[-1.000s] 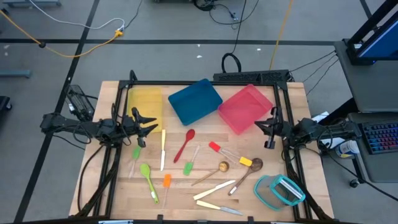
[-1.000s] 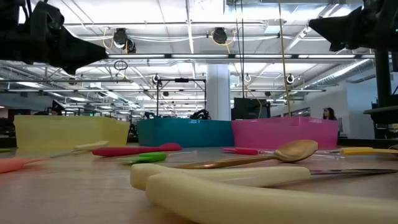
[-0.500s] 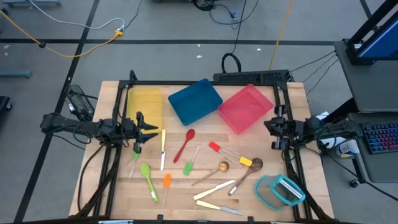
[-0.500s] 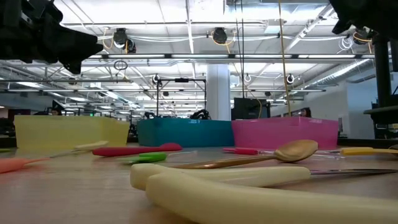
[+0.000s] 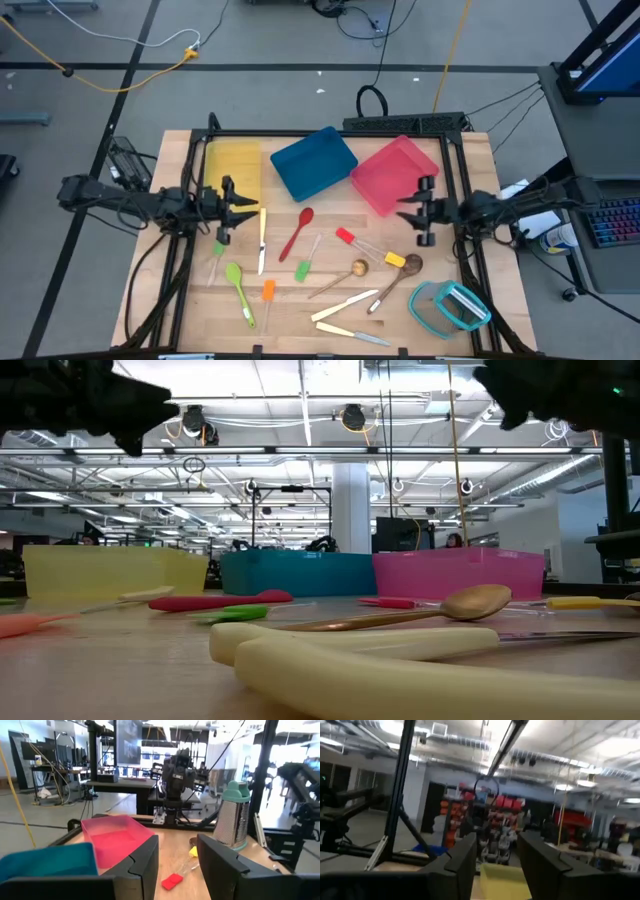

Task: Pick & Place Kitchen Items
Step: Put the red spatula into the red bin

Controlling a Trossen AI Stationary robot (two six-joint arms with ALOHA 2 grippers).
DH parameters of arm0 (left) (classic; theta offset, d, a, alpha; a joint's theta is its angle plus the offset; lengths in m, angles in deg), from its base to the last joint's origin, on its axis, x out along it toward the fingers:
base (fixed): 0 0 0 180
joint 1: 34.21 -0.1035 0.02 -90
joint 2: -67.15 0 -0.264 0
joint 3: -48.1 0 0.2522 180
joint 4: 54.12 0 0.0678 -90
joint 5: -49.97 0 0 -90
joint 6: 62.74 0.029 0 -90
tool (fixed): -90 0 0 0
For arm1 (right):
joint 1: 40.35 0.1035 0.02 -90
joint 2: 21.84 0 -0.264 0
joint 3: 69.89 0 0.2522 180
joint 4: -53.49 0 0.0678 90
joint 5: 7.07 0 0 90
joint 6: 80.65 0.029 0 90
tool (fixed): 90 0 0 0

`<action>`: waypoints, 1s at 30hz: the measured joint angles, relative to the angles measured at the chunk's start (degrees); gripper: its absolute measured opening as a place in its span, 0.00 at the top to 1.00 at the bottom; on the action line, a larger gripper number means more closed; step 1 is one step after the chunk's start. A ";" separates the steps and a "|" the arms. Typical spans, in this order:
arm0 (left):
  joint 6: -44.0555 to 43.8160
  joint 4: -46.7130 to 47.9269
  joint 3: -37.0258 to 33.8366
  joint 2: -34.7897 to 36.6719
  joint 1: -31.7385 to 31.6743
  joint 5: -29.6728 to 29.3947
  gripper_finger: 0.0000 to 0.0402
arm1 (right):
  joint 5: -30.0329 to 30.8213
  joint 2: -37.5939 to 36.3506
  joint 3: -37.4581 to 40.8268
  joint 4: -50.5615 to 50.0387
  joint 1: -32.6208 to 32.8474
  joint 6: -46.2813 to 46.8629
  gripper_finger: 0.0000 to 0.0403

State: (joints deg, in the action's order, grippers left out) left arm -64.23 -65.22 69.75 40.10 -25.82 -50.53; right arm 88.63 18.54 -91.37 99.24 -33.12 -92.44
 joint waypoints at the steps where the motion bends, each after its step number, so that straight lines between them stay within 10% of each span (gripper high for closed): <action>1: 0.71 0.71 1.34 -1.56 0.00 0.00 0.66 | -0.02 2.62 -1.52 0.61 0.00 0.52 0.64; 14: 0.97 5.60 10.12 -14.74 0.00 -0.04 0.66 | -3.52 33.93 -20.73 -9.49 0.02 8.52 0.63; 30: 0.12 5.86 10.15 -18.73 0.00 -0.09 0.66 | 6.22 47.68 -31.94 -38.83 0.39 25.05 0.62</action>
State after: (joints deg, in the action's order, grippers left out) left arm -64.11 -59.36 79.91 21.37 -25.82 -50.62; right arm 94.84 66.22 -123.31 60.41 -32.73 -67.39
